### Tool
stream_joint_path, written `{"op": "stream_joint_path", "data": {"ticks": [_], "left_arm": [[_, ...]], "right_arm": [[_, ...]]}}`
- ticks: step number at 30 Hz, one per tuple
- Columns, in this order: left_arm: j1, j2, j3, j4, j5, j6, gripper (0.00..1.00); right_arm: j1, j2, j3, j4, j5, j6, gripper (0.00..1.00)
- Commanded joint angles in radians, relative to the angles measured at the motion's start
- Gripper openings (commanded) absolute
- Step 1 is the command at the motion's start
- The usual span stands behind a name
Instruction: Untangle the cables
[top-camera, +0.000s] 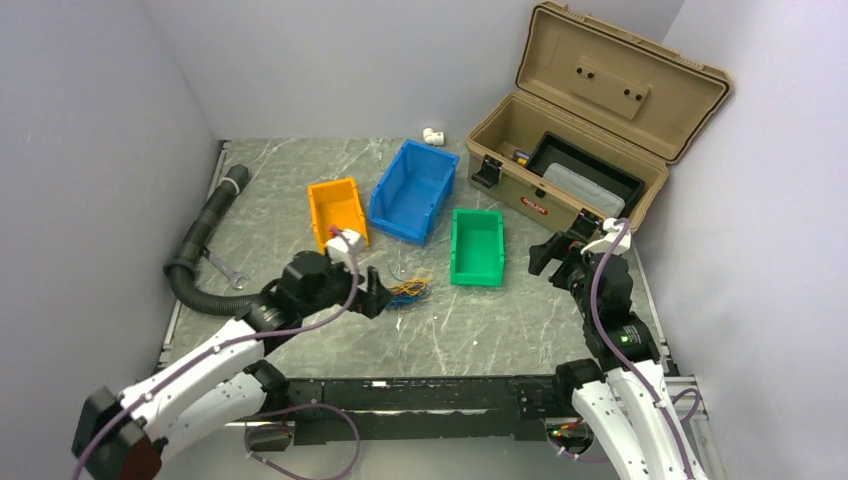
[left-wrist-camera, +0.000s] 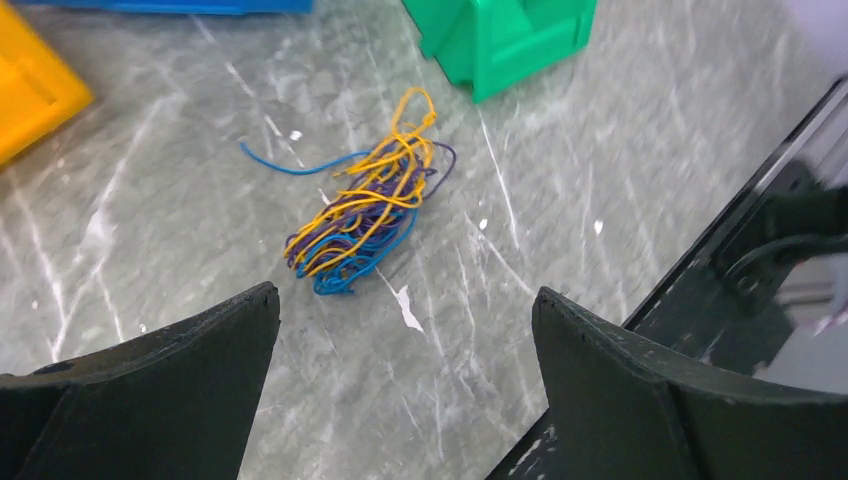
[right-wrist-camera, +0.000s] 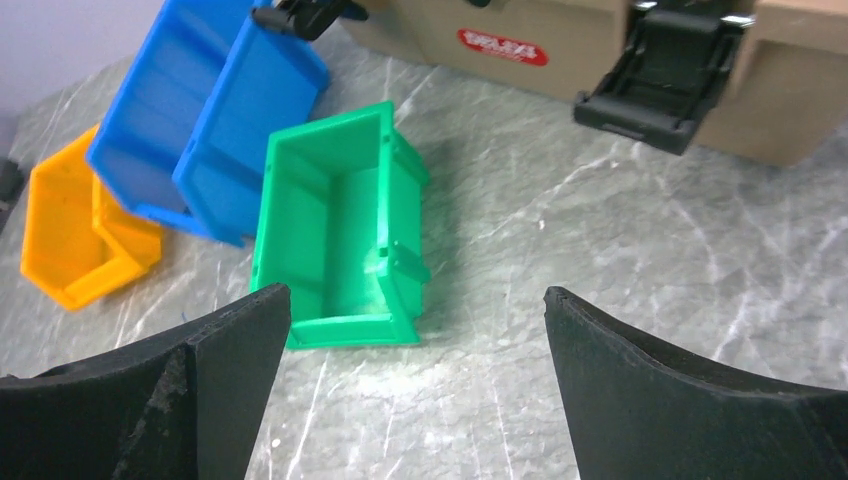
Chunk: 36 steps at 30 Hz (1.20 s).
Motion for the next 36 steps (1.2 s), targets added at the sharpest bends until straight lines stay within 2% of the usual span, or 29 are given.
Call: {"op": "stream_joint_path", "data": {"ticks": [1, 3, 9, 11, 16, 19, 22, 29, 31, 33, 34, 36], "left_arm": [[-0.17, 0.134, 0.108, 0.014, -0.167, 0.19, 0.99], [-0.208, 0.165, 0.123, 0.037, -0.189, 0.263, 0.99], [-0.217, 0.232, 0.105, 0.157, -0.112, 0.376, 0.99], [-0.222, 0.266, 0.102, 0.189, -0.078, 0.387, 0.93], [-0.223, 0.347, 0.133, 0.203, -0.082, 0.443, 0.89], [-0.223, 0.409, 0.167, 0.197, -0.115, 0.459, 0.89], [-0.224, 0.473, 0.2, 0.201, -0.127, 0.449, 0.82], [-0.221, 0.637, 0.289, 0.161, -0.177, 0.439, 0.81], [-0.221, 0.662, 0.297, 0.157, -0.171, 0.44, 0.78], [-0.221, 0.676, 0.298, 0.162, -0.152, 0.445, 0.61], [-0.221, 0.681, 0.298, 0.163, -0.152, 0.446, 0.56], [-0.222, 0.696, 0.302, 0.163, -0.181, 0.439, 0.57]], "right_arm": [[0.002, 0.021, -0.031, 0.083, -0.172, -0.055, 1.0], [0.002, 0.031, -0.05, 0.116, -0.239, -0.067, 1.0], [0.002, 0.075, -0.058, 0.147, -0.358, -0.087, 1.0], [0.002, 0.086, -0.053, 0.145, -0.375, -0.093, 1.0], [0.002, 0.085, -0.064, 0.167, -0.398, -0.091, 0.99], [0.002, 0.09, -0.06, 0.171, -0.417, -0.094, 0.99], [0.002, 0.093, -0.054, 0.171, -0.422, -0.094, 0.99], [0.002, 0.085, -0.052, 0.16, -0.42, -0.098, 0.99], [0.001, 0.086, -0.055, 0.162, -0.42, -0.095, 0.99], [0.001, 0.091, -0.062, 0.165, -0.427, -0.093, 0.99], [0.003, 0.095, -0.065, 0.168, -0.433, -0.091, 0.99], [0.003, 0.103, -0.073, 0.173, -0.444, -0.092, 0.98]]}}
